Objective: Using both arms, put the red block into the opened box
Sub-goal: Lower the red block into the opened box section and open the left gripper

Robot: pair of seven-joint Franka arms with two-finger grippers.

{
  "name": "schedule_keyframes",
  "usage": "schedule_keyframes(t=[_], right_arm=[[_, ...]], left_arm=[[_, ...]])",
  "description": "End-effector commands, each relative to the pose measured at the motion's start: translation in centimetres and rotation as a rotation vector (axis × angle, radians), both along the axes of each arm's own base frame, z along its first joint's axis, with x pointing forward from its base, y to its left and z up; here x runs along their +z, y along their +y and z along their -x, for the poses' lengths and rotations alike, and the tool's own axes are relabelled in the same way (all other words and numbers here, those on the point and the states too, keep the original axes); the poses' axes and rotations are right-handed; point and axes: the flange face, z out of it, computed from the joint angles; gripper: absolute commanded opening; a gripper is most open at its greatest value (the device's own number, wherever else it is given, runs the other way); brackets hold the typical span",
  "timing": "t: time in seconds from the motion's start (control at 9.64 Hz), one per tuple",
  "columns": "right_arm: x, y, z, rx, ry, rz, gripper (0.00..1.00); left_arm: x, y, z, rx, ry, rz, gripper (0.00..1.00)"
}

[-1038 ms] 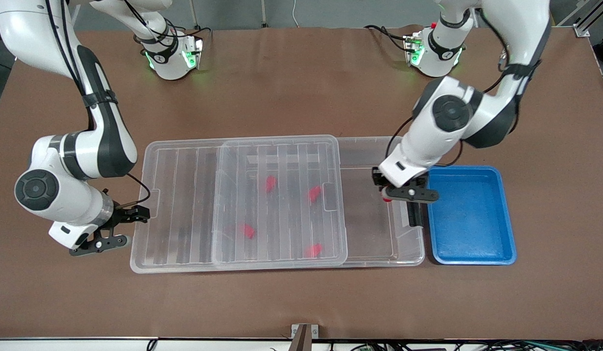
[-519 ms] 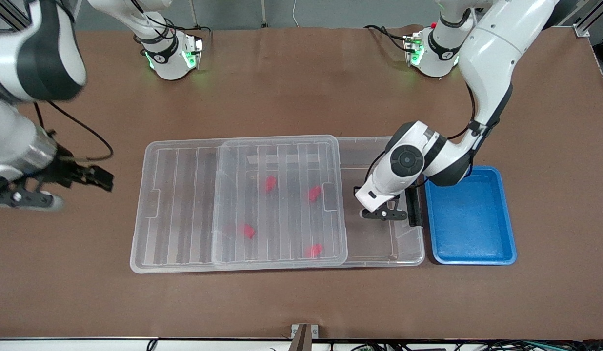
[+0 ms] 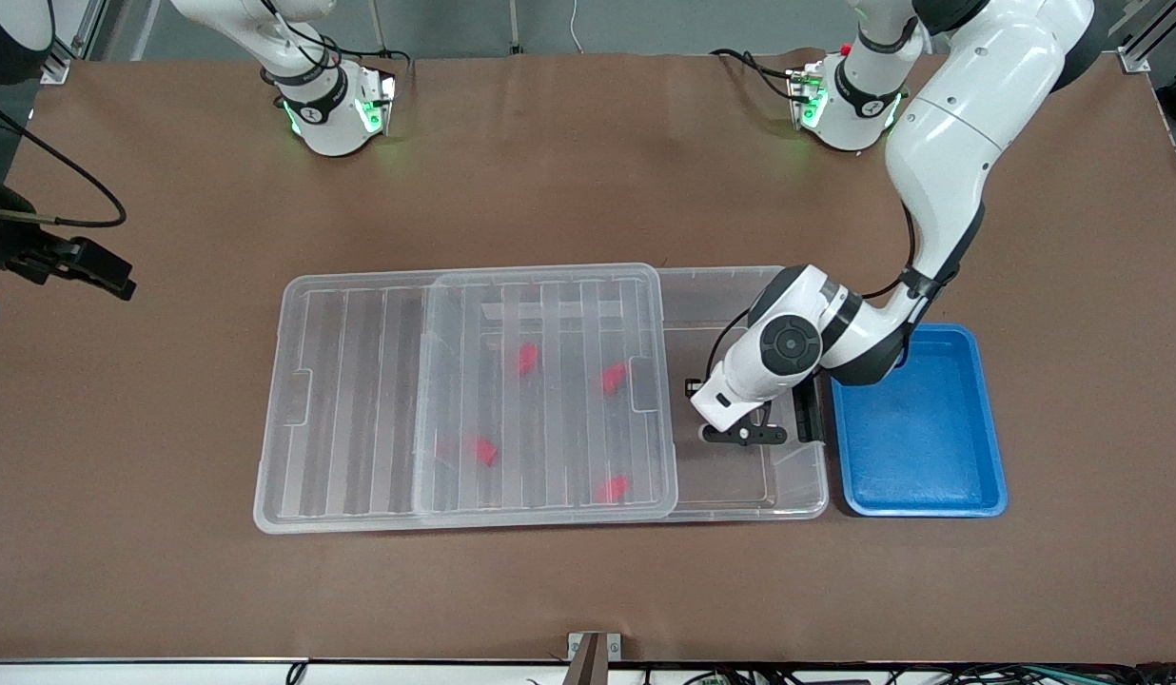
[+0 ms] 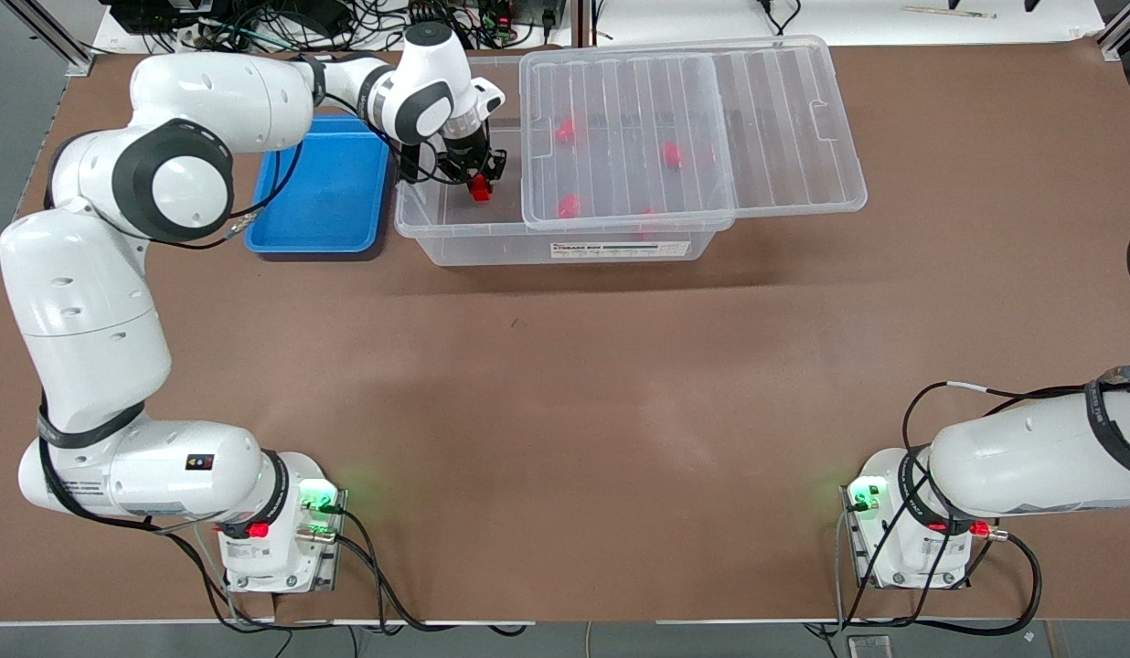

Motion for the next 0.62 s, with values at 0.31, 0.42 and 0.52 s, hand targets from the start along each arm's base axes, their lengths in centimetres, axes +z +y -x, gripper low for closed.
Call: schedule_keyframes(t=[0.31,0.42,0.52], right_arm=[[-0.7,-8.0,1.5,0.077,0.016,-0.074,1.0],[-0.9,-9.1,1.5,0.088,0.016,-0.074,0.97],[-1.4,-9.3,1.4,0.113,0.017,-0.074,0.65]], left_arm=[[8.1,0.6,-1.0,-0.003,-0.092,-0.043,1.0],[11.8,1.2,-0.7,0.0,-0.107,-0.089,1.0],[15.3,1.8,-0.1,0.001,-0.117,-0.13,1.0]])
